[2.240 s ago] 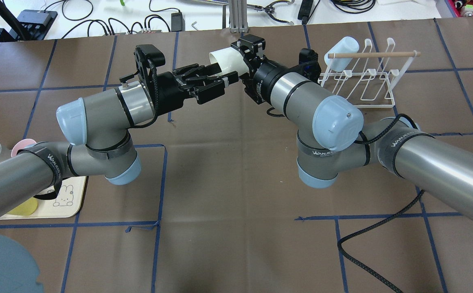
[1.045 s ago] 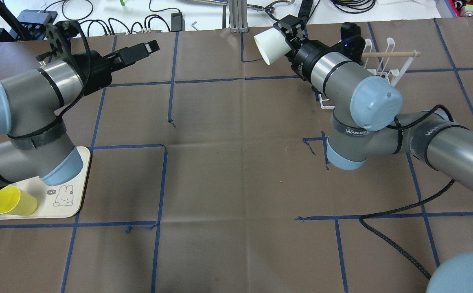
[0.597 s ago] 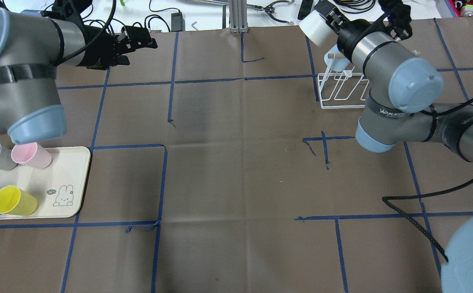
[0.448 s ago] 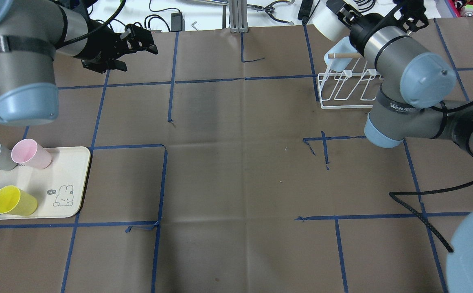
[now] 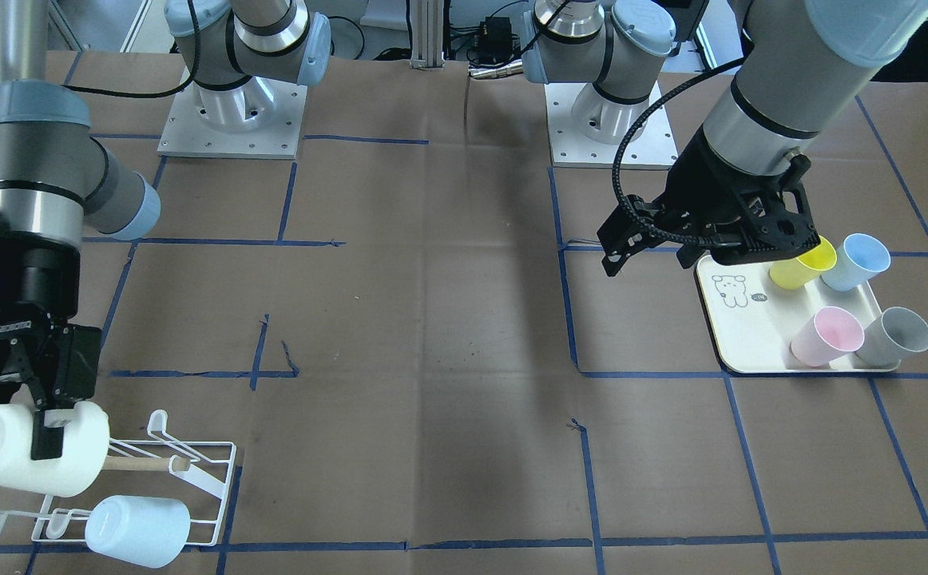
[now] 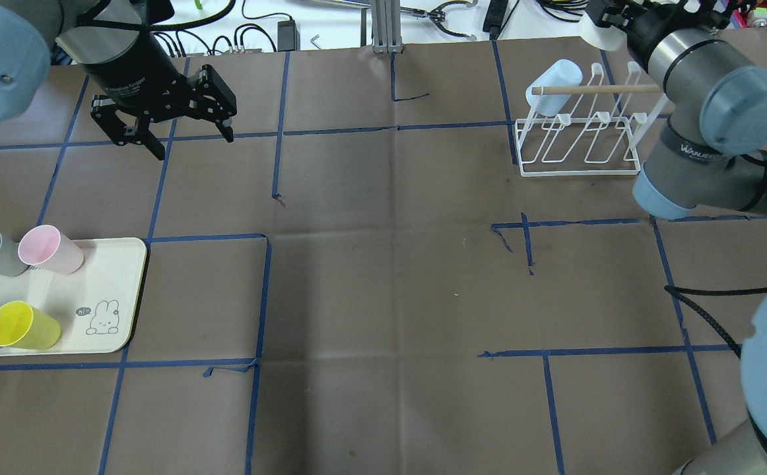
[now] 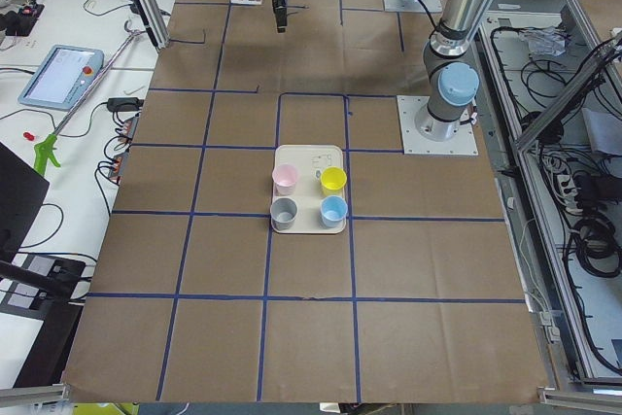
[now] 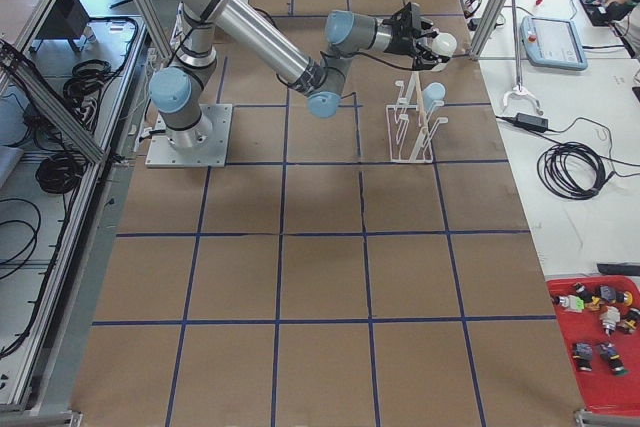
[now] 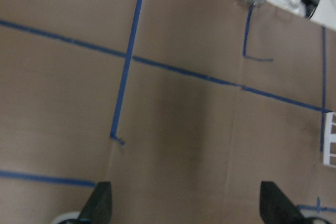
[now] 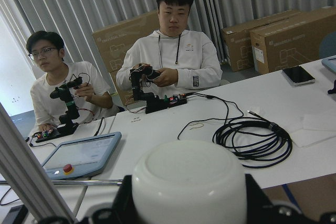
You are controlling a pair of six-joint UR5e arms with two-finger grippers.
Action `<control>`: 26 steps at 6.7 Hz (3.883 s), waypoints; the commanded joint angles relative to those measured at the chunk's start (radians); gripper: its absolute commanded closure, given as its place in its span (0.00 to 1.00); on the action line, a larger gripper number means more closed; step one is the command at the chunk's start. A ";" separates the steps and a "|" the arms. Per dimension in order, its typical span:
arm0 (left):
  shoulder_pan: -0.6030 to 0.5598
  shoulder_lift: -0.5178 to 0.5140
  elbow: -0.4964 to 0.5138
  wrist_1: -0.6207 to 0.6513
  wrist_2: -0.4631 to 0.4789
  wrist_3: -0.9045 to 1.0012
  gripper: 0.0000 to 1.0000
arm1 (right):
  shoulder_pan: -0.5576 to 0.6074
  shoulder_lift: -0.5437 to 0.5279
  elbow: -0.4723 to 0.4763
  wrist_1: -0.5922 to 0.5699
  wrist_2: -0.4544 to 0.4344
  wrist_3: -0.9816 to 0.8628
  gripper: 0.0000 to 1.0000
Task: Transfer IKEA cup to right arm and place on rack
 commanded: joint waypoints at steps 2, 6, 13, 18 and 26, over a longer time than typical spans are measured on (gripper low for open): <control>-0.070 0.014 -0.003 -0.029 0.083 0.035 0.01 | -0.088 0.123 -0.087 -0.005 -0.001 -0.238 0.72; -0.025 0.025 -0.008 -0.021 0.025 0.072 0.01 | -0.104 0.203 -0.084 -0.086 -0.004 -0.237 0.72; -0.017 0.025 -0.011 -0.014 0.031 0.125 0.01 | -0.075 0.215 -0.046 -0.113 -0.021 -0.223 0.68; -0.017 0.025 -0.011 -0.008 0.031 0.119 0.01 | -0.078 0.226 -0.060 -0.097 -0.036 -0.231 0.00; -0.018 0.025 -0.011 -0.008 0.033 0.116 0.01 | -0.015 -0.172 -0.193 0.943 -0.126 -0.233 0.00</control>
